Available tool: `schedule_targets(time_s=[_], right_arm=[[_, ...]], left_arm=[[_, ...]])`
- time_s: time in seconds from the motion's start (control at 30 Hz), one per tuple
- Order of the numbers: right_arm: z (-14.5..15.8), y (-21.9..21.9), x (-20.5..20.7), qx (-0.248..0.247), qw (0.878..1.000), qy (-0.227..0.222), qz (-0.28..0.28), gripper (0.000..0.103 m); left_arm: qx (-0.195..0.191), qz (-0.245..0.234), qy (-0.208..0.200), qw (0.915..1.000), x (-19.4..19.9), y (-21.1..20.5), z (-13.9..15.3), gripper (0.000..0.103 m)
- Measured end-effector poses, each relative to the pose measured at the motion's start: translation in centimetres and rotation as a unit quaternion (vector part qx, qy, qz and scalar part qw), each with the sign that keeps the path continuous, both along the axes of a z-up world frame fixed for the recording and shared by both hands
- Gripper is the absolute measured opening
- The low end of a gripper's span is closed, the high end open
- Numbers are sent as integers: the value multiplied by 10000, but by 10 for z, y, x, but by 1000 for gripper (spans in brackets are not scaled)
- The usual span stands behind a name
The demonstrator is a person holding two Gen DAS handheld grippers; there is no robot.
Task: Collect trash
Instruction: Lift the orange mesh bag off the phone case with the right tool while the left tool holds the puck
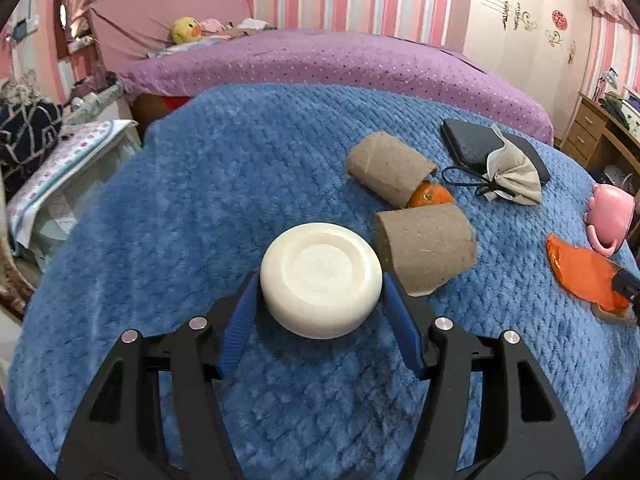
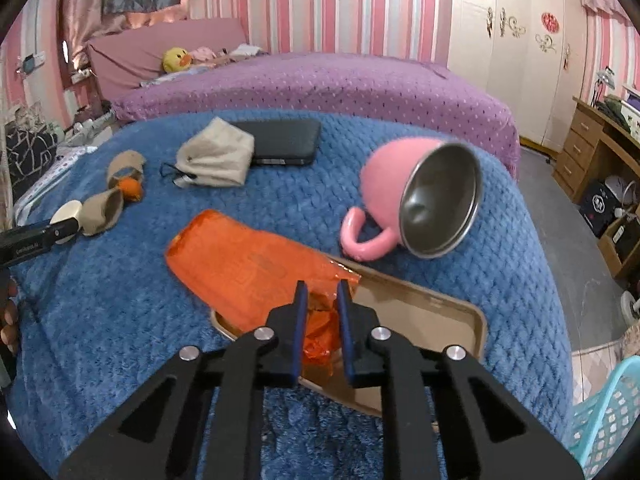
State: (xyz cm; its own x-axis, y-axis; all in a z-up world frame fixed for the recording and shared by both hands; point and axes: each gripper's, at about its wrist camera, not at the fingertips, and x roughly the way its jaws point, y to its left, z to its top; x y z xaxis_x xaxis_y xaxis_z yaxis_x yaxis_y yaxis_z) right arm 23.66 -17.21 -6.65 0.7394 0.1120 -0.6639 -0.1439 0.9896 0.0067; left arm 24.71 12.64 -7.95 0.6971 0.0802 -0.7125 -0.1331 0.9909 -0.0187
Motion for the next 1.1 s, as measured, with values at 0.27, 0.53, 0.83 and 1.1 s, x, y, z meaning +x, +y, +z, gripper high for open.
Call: schedule_targets(time_s=[0.27, 0.53, 0.83, 1.1], right_arm=[[23, -9, -26, -23, 9988, -473, 84, 13], [42, -40, -58, -29, 9975, -709, 33, 9], [52, -87, -88, -129, 9978, -644, -115, 3], [25, -116, -87, 123, 9997, 28, -223, 7]], left_arm=[[144, 79, -437, 9989, -32, -4, 30, 61], [-64, -228, -720, 9971, -59, -41, 50, 61], [-124, -701, -836, 9940, -81, -103, 54, 61], [-223, -727, -730, 9944, -90, -115, 50, 61]])
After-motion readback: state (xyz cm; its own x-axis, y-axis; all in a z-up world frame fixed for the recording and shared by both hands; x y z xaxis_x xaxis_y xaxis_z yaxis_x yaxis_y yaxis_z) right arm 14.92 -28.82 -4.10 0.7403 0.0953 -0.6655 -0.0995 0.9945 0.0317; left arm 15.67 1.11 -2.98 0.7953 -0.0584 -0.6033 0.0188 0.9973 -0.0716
